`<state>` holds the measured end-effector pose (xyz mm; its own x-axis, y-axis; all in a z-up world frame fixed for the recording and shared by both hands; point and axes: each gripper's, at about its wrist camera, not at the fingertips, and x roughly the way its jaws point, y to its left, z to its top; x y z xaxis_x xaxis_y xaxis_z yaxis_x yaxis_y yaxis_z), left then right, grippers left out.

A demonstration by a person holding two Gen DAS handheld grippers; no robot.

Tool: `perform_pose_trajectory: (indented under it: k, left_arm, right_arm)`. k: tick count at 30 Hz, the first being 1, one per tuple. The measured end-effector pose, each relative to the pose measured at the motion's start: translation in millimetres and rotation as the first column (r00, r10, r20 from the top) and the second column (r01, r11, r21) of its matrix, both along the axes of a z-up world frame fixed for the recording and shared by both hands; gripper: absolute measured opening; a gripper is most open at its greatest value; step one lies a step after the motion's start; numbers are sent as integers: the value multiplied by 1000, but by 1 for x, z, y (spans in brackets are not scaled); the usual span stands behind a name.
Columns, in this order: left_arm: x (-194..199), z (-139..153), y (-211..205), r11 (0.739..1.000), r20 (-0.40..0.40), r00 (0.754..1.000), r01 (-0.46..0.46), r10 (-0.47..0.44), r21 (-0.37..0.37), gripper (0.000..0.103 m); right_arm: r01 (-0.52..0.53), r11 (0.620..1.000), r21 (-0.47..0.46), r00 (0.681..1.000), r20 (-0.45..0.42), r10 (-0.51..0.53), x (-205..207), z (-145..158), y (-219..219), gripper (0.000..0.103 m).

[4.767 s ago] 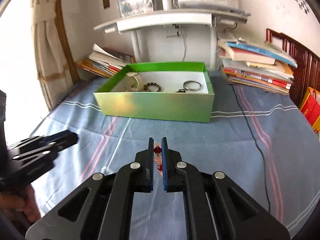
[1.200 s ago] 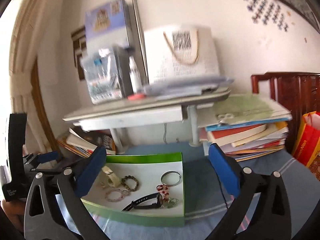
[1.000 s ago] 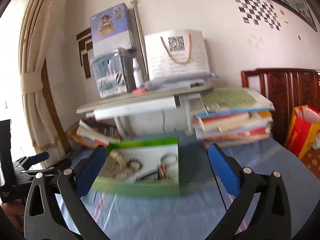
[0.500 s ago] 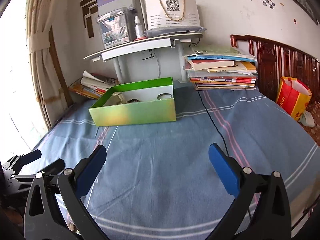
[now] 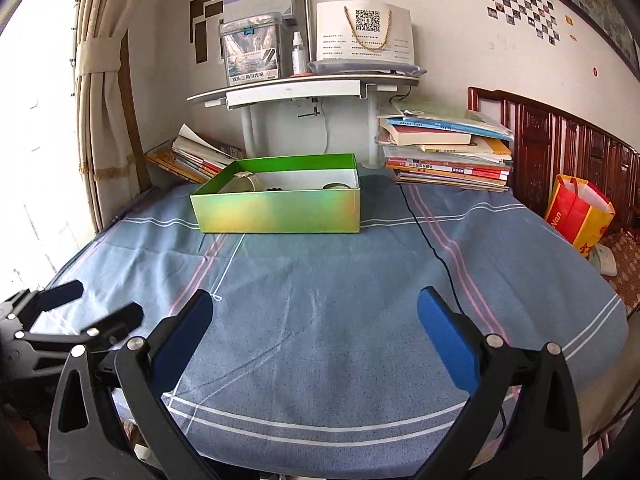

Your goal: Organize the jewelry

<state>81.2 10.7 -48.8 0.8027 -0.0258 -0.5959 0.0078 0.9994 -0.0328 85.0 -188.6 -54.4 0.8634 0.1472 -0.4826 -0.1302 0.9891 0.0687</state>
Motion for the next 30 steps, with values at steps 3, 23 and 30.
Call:
perform_pose_trajectory:
  k: [3, 23, 30]
  left_arm:
    - [-1, 1, 7, 1000, 3, 1000, -11, 11, -19, 99]
    - [-1, 3, 4, 1000, 5, 1000, 6, -6, -15, 99]
    - [0, 2, 2, 1000, 1, 1000, 7, -7, -14, 99]
  right_arm:
    - [-8, 1000, -6, 1000, -20, 8, 3, -3, 4, 100]
    - [1, 1000, -3, 999, -38, -2, 6, -8, 1, 100]
    - [3, 1000, -4, 999, -36, -3, 5, -7, 1, 100]
